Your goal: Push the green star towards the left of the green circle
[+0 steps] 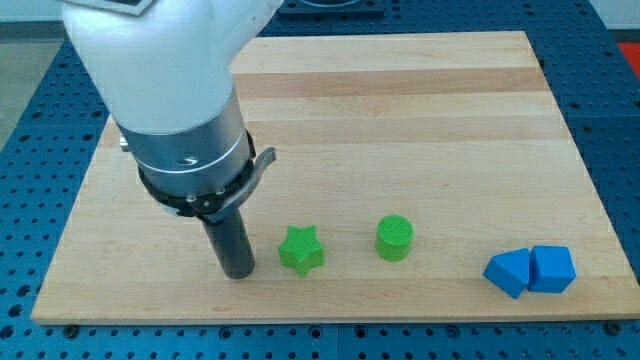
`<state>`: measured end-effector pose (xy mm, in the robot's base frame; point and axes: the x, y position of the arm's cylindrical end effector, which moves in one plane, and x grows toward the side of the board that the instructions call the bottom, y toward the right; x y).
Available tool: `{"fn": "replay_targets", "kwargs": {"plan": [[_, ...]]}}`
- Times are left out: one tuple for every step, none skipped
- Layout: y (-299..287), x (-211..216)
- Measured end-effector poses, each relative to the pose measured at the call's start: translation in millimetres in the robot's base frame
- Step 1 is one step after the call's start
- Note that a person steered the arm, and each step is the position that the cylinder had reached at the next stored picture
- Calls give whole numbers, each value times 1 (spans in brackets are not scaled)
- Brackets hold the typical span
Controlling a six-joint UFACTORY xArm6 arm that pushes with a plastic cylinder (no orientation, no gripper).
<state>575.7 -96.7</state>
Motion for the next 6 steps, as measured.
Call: {"fn": "replay_targets", "kwargs": {"plan": [[19, 0], [37, -4], [41, -18], [54, -27], [81, -27], [100, -27]]}}
